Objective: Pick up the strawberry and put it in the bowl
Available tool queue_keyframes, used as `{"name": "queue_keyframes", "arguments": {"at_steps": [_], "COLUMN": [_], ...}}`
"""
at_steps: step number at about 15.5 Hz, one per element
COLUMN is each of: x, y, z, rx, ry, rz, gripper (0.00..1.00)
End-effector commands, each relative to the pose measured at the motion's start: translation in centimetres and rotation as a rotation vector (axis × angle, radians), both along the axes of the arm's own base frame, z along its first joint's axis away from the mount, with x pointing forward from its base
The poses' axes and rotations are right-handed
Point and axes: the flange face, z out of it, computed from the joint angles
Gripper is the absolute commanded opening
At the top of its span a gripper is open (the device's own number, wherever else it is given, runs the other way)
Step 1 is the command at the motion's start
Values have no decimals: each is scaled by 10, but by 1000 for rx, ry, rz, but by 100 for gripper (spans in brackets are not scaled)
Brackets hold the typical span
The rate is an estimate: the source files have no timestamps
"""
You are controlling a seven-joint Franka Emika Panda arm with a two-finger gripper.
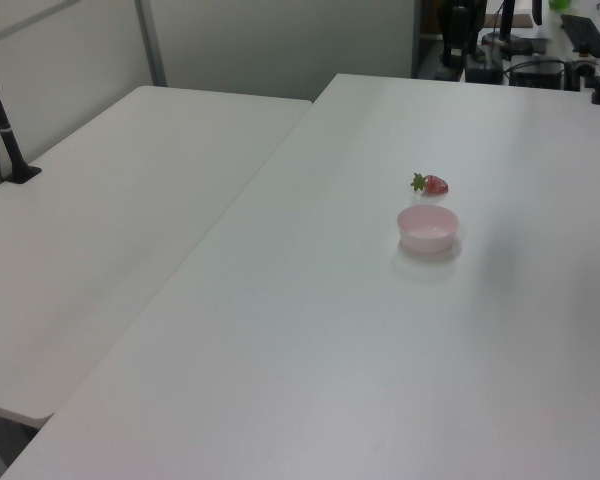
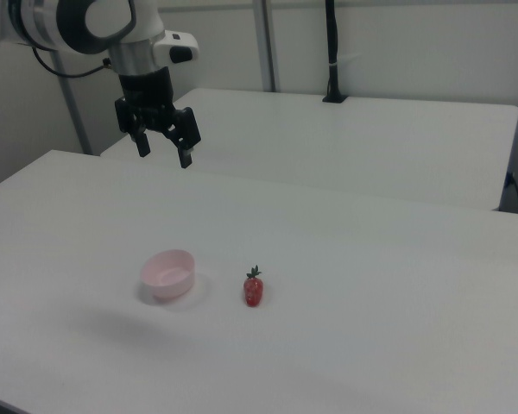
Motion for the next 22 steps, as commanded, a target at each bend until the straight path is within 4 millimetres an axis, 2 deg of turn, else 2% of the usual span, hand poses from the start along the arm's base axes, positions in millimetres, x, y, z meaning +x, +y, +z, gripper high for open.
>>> {"name": "queue_keyframes", "arguments": {"at_steps": [1,11,14,17,22], "x": [0,0,-1,10,31], "y": [-1,-3,-20,-38,-63], "z": [-2,-5,-17,-64,-142], "rx": [-13,-18,-66,-125,-172], "ry": [-21,-14,13,113,102], "rz": [20,34,222,442,439], "gripper": [100,100,100,100,100]}}
